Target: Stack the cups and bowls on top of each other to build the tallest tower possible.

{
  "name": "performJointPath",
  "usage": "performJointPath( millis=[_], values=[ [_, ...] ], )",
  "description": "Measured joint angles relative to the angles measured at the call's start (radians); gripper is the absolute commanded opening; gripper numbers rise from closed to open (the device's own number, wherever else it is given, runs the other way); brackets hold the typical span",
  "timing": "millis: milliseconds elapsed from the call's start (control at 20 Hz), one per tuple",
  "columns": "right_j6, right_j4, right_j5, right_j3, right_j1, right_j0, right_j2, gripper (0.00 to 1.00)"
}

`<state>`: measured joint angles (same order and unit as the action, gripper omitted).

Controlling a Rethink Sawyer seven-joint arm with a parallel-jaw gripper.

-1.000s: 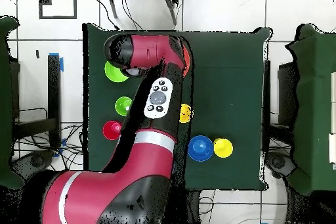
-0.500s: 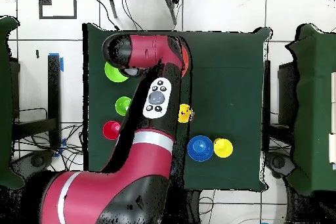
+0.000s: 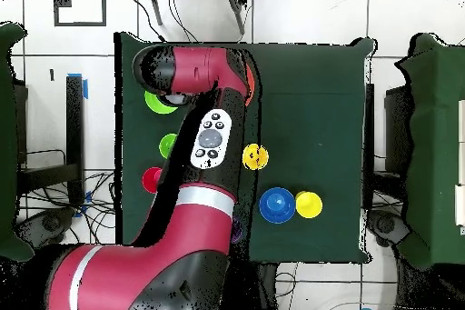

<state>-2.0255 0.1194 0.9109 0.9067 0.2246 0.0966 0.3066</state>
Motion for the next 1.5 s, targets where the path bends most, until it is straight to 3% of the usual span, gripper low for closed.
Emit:
performJointPath(
  millis=[600, 1500],
  values=[
    [0.0, 0.028, 0.0, 0.003, 0.038, 0.006, 0.0, 1.0],
    [0.0, 0.028, -0.018, 0.037, 0.037, 0.006, 0.0, 1.0]
  ],
)
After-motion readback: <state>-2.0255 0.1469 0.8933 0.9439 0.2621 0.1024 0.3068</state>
